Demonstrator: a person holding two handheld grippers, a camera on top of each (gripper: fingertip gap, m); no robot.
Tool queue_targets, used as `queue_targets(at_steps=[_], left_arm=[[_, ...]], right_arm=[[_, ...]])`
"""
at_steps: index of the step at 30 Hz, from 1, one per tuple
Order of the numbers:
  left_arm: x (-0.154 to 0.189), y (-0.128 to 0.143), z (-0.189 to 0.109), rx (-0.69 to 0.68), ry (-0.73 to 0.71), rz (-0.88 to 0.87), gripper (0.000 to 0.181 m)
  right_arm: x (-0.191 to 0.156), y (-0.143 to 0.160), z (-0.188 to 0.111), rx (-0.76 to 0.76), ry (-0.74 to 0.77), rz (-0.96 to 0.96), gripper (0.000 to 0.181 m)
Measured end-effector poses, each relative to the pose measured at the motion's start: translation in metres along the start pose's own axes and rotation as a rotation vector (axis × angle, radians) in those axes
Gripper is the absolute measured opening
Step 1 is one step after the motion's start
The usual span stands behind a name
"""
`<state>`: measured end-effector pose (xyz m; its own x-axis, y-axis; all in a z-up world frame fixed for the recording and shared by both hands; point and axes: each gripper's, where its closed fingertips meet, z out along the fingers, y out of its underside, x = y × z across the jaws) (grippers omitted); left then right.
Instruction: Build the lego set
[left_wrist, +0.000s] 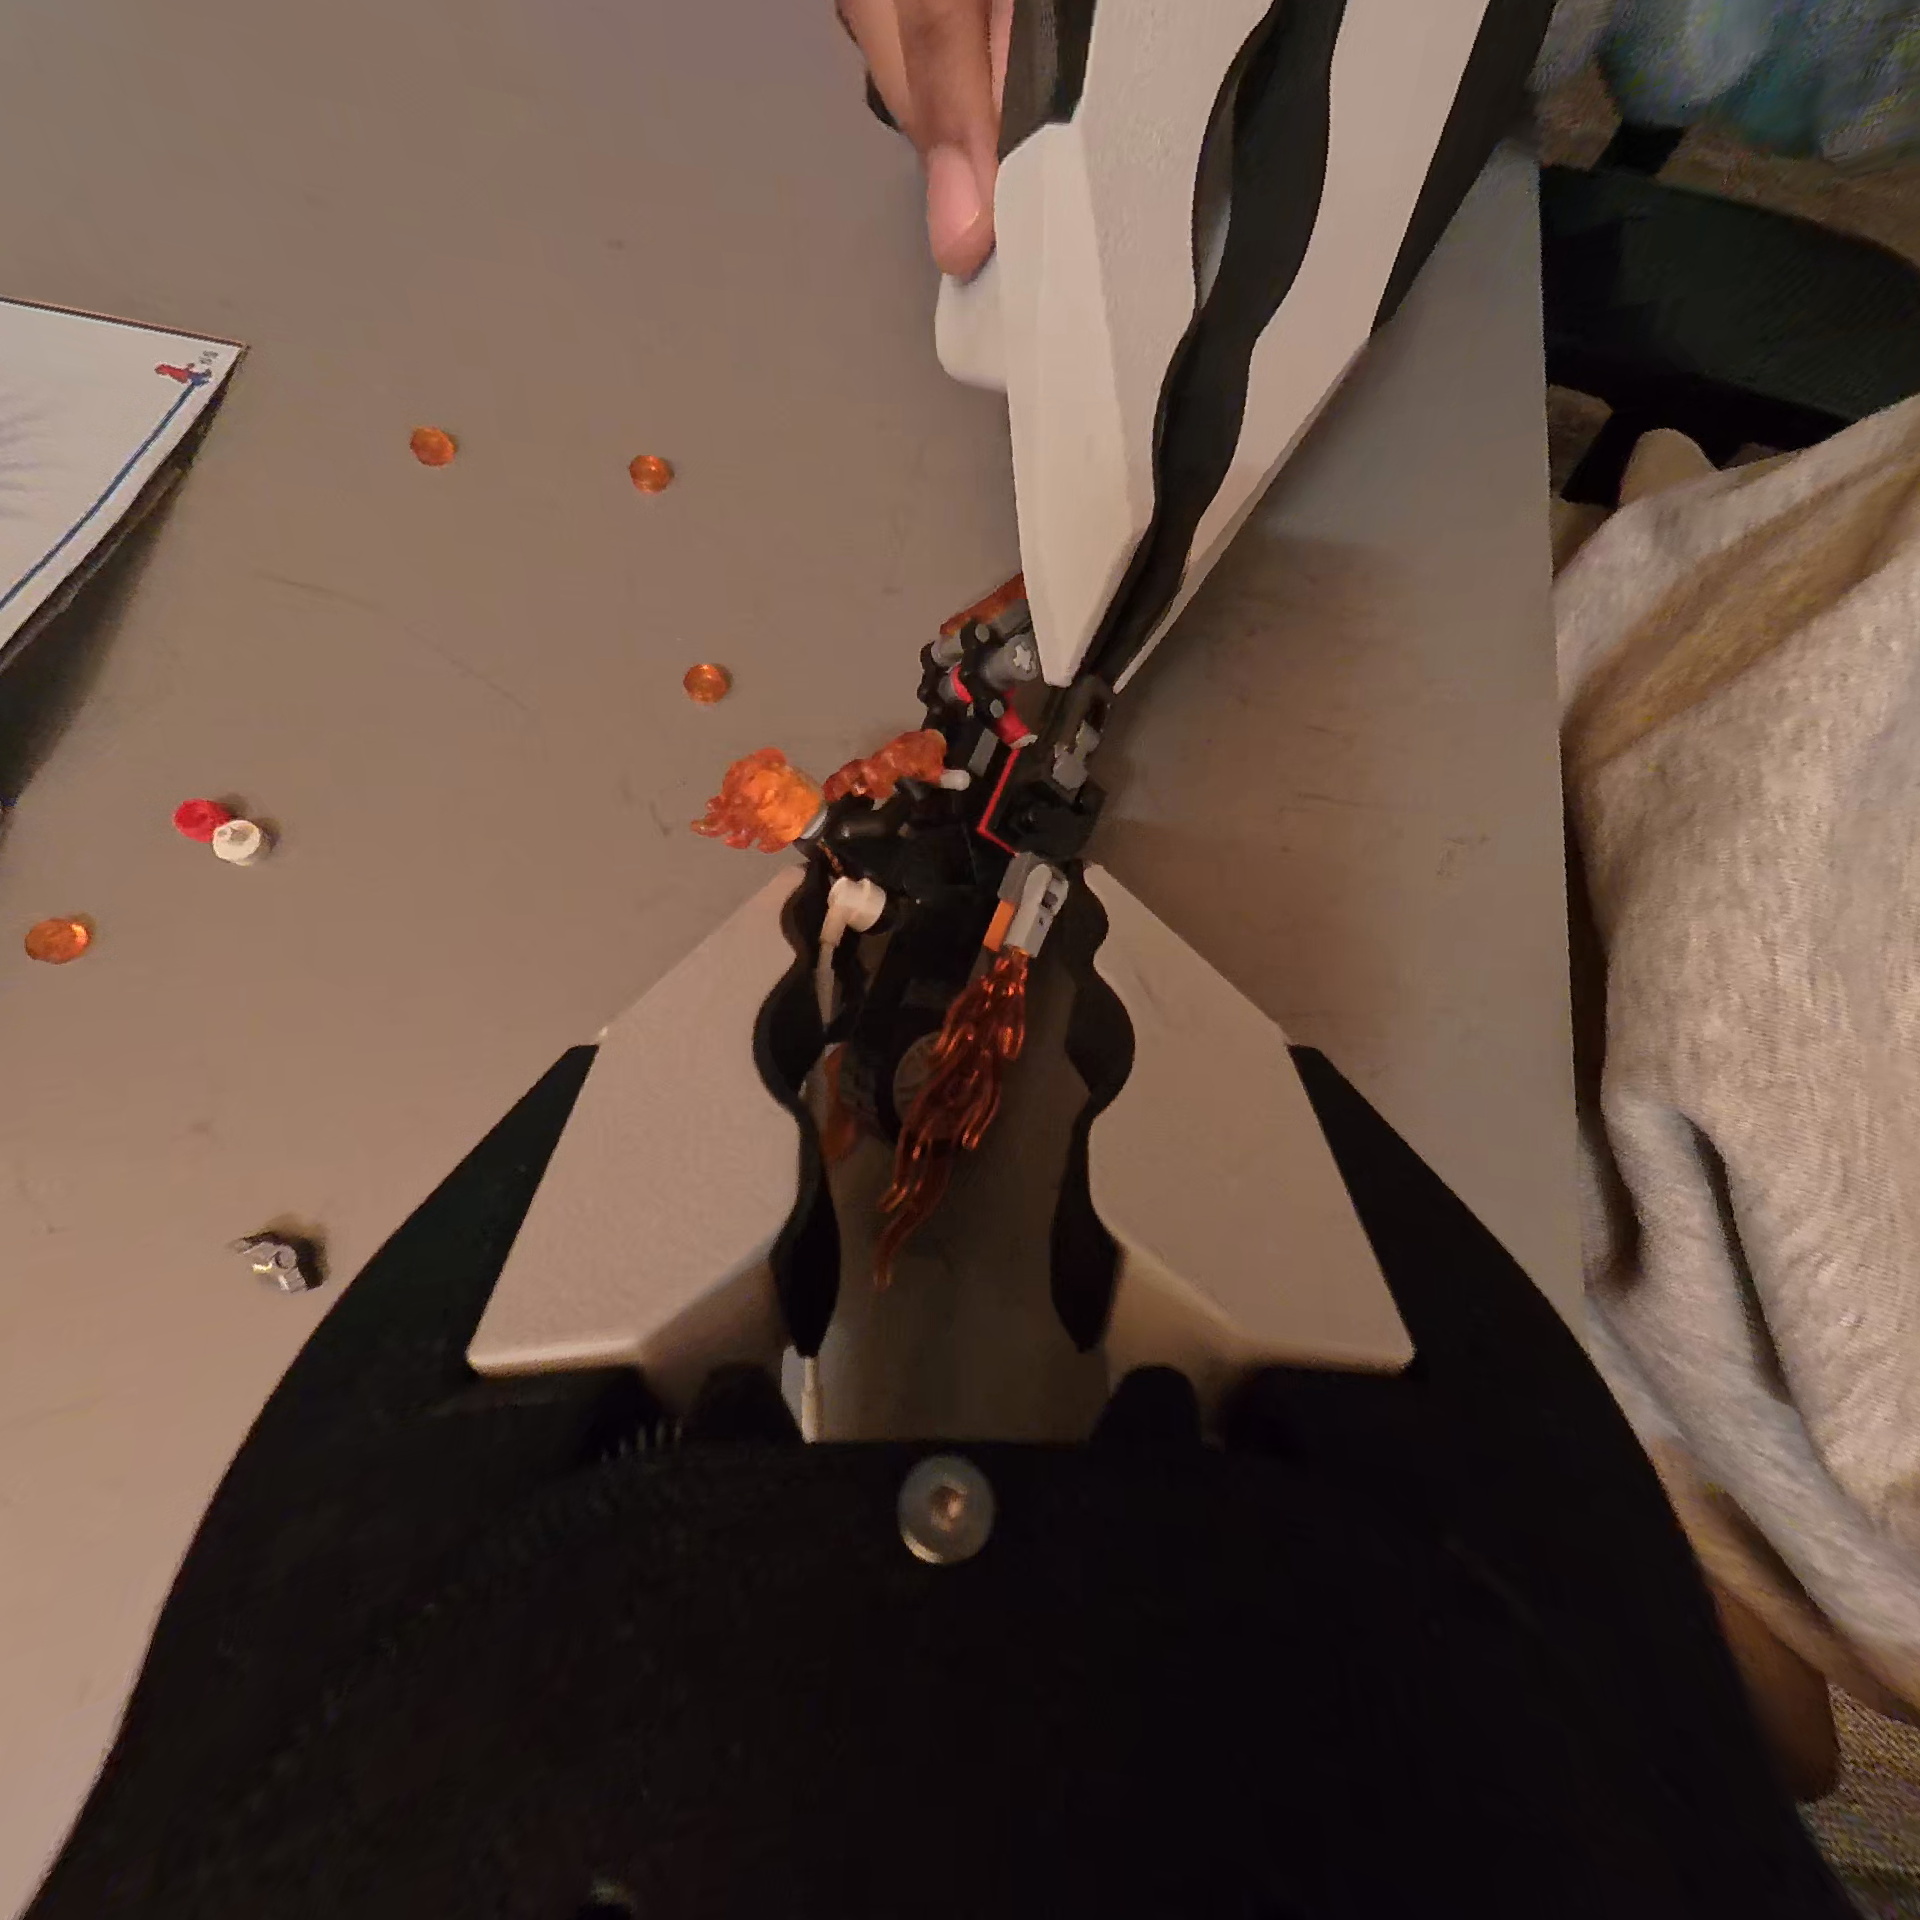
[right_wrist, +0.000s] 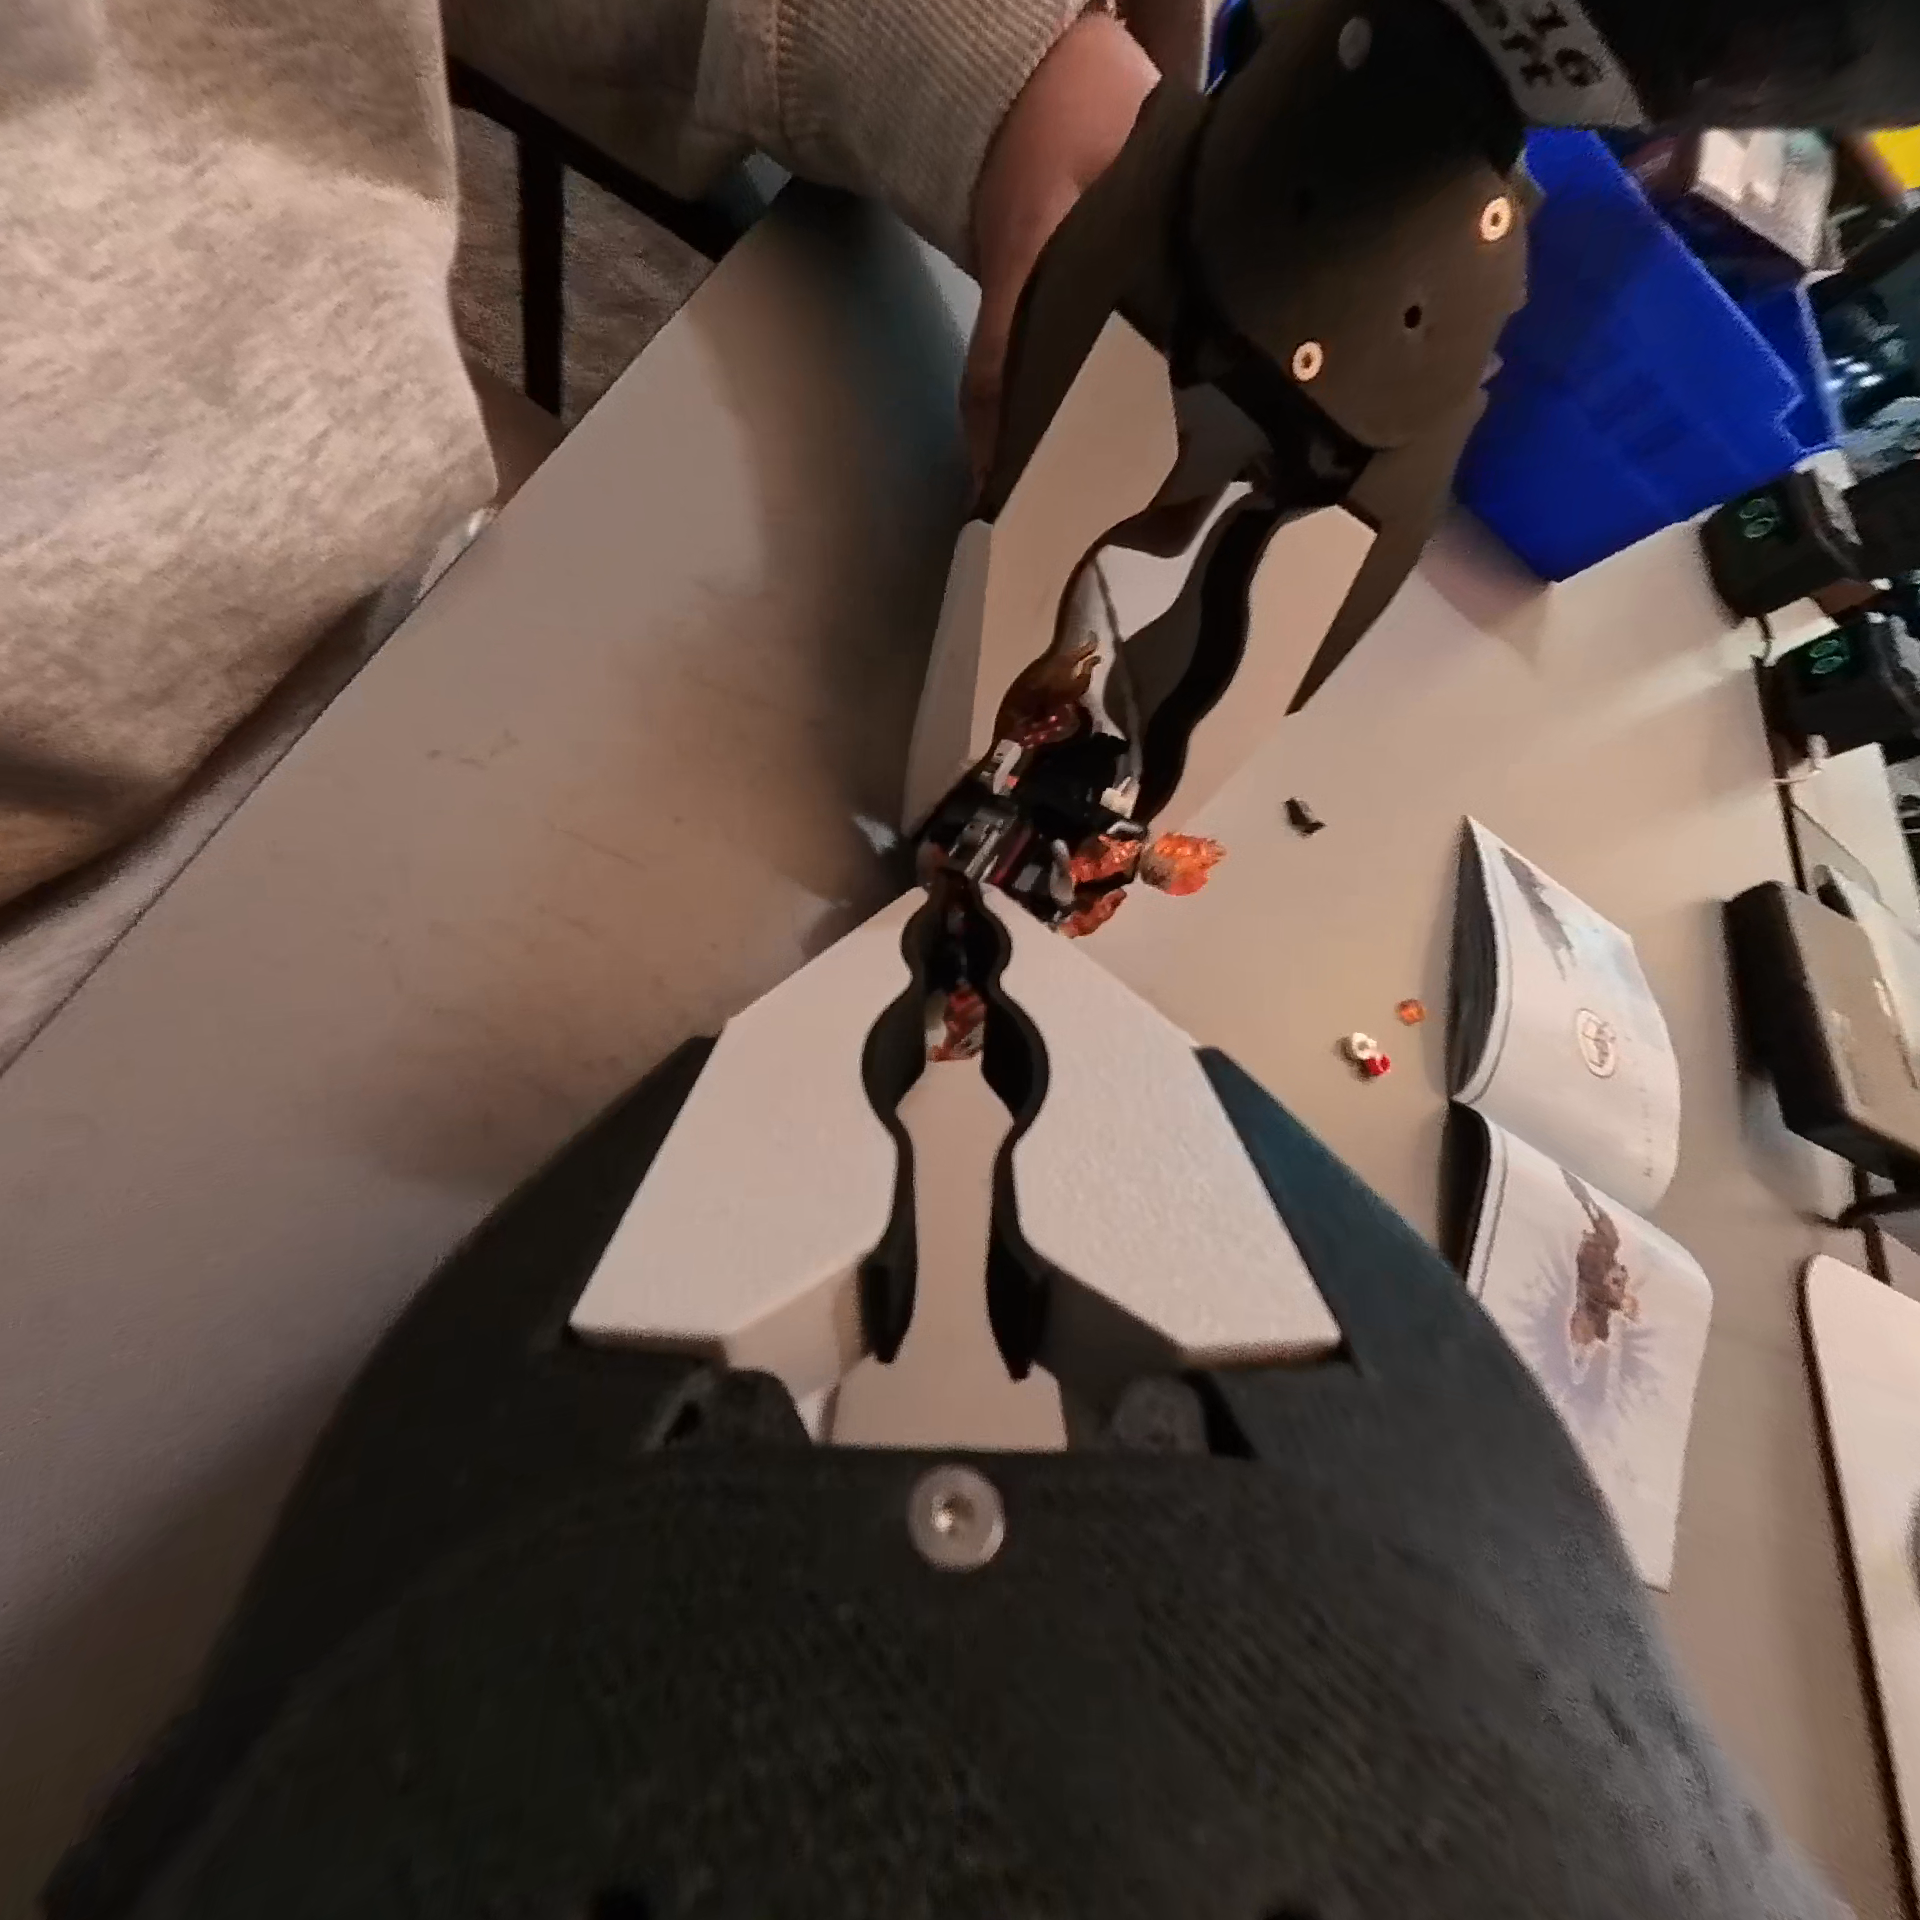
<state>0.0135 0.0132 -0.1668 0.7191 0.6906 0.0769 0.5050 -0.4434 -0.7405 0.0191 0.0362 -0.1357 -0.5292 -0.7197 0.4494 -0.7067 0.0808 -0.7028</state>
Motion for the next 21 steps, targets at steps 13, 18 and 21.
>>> queue_targets(at_steps=[13, 18, 21], left_arm=[[-0.0067, 0.0002, -0.0006, 0.005, -0.034, -0.044, 0.045], [-0.0065, 0.0002, -0.0005, 0.004, -0.029, -0.053, 0.046], [-0.0066, 0.0002, -0.0005, 0.005, -0.032, -0.055, 0.045]], right_arm=[[0.0086, 0.0041, 0.0002, -0.016, 0.181, 0.076, 0.000], [0.0085, 0.0046, 0.0003, -0.005, 0.199, 0.079, 0.000], [0.0076, 0.0050, 0.0003, -0.002, 0.183, 0.088, 0.003]])
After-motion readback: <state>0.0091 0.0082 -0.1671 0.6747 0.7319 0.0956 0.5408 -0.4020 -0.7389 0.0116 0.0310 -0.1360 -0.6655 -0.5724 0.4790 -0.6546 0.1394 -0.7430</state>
